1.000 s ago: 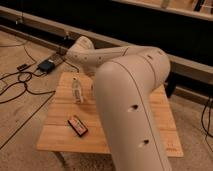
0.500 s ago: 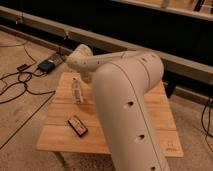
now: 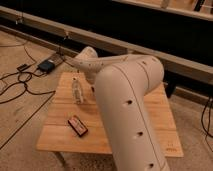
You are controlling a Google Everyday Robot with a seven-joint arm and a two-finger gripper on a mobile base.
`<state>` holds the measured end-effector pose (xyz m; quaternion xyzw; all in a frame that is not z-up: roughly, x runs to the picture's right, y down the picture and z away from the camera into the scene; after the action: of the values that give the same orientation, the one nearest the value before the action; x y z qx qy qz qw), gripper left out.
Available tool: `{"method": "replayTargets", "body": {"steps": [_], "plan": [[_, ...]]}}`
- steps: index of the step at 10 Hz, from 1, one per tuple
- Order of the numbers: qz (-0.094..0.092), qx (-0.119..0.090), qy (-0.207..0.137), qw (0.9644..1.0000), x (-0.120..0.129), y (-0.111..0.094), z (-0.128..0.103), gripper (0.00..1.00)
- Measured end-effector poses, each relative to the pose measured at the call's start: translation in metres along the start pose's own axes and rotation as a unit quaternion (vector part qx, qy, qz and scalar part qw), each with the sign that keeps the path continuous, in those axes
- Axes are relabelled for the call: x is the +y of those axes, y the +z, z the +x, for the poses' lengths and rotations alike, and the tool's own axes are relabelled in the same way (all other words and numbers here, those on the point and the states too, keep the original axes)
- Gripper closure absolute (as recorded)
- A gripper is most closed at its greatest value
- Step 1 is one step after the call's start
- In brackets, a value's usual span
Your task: Place the ceramic cup in the ceramic bowl
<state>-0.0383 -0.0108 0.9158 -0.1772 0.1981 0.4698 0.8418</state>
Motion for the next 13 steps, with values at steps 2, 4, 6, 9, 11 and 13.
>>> {"method": "replayTargets", "body": {"steps": [2,4,6,9,11,13], "plan": [[-0.007,-0.001,0.0,1.0,-0.002,0.005,0.0,0.59],[-0.013,-0.001,-0.001,0.9999,-0.002,0.008,0.0,0.36],[-0.018,0.0,-0.003,0.9998,0.0,0.009,0.0,0.21],[-0.023,0.002,-0.005,0.9997,0.002,0.009,0.001,0.2],[-0.026,0.001,-0.006,0.9997,0.003,0.006,0.0,0.2],[-0.023,-0.007,-0.002,0.9997,-0.001,-0.003,-0.002,0.2]]}}
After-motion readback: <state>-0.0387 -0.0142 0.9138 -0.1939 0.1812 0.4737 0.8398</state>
